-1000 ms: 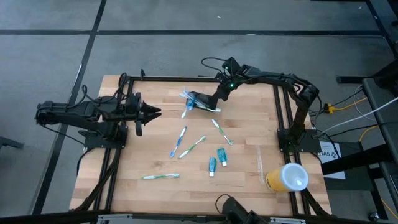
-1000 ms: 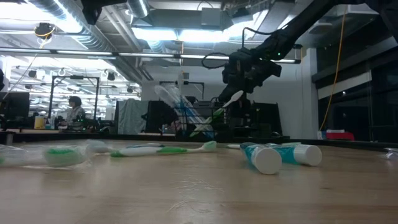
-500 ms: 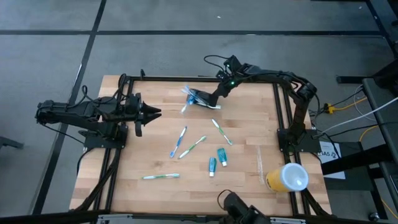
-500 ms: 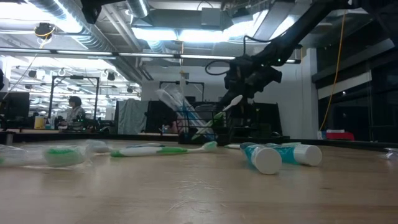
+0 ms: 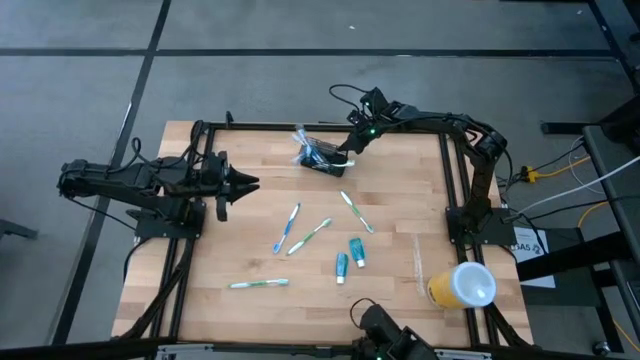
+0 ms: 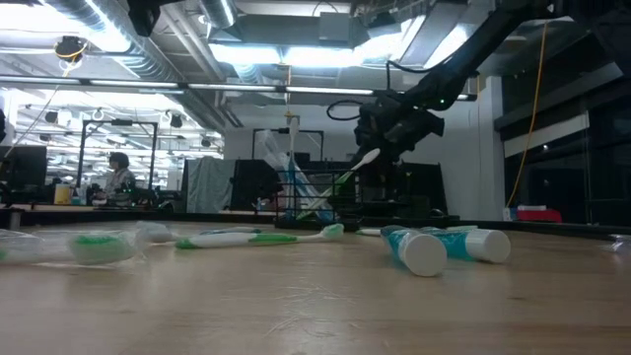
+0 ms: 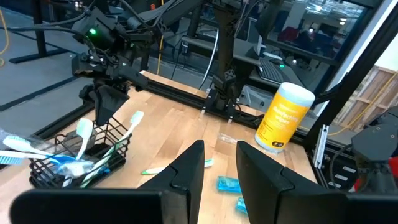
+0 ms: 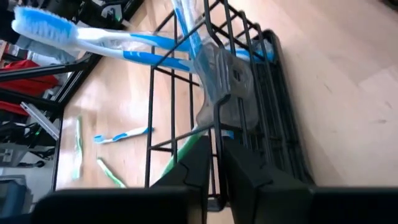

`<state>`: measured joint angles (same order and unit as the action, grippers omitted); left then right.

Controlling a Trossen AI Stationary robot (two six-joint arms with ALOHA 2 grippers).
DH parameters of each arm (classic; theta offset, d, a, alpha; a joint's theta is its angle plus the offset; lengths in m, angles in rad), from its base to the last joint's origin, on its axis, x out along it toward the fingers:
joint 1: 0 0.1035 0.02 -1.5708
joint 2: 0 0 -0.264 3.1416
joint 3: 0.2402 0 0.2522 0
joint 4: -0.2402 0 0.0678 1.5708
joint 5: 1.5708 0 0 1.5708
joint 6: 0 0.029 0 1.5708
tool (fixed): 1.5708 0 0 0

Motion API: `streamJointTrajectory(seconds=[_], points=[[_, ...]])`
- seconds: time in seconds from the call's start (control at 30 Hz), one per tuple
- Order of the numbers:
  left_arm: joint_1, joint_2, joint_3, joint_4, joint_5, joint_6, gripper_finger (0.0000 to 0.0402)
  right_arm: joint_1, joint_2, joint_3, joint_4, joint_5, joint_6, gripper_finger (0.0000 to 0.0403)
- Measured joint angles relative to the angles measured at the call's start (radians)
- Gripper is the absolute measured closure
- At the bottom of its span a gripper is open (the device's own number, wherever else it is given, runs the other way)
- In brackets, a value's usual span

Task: Pick & Place toothbrushing station
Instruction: Put the wire organizer on the top center of the table upright

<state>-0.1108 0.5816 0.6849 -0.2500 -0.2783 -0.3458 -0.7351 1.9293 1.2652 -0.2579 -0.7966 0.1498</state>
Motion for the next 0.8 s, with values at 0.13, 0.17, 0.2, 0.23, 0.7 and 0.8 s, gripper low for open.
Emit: streamJointTrajectory(seconds=[0.13,0.17,0.2,0.23,0.7,0.8], points=[[0.0,0.0,0.0,0.0,0.0,0.0,0.0313,-0.004,0.0,0.0,0.026,0.001,0.0,0.035],[0.0,0.0,0.0,0.0,0.0,0.0,0.0313,-0.004,0.0,0.0,0.033,0.004,0.0,0.0347],[0.0,0.0,0.0,0.0,0.0,0.0,0.0313,-0.004,0.0,0.0,0.041,0.008,0.0,0.0344],[0.0,0.0,0.0,0.0,0.0,-0.001,0.0313,-0.004,0.0,0.0,0.051,0.01,0.004,0.0341],[0.0,0.0,0.0,0.019,-0.001,-0.011,0.0313,-0.004,0.0,0.0,0.141,0.111,0.023,0.0294],[0.0,0.0,0.0,0.019,-0.001,-0.011,0.0313,-0.004,0.0,0.0,0.194,0.136,0.044,0.0289]])
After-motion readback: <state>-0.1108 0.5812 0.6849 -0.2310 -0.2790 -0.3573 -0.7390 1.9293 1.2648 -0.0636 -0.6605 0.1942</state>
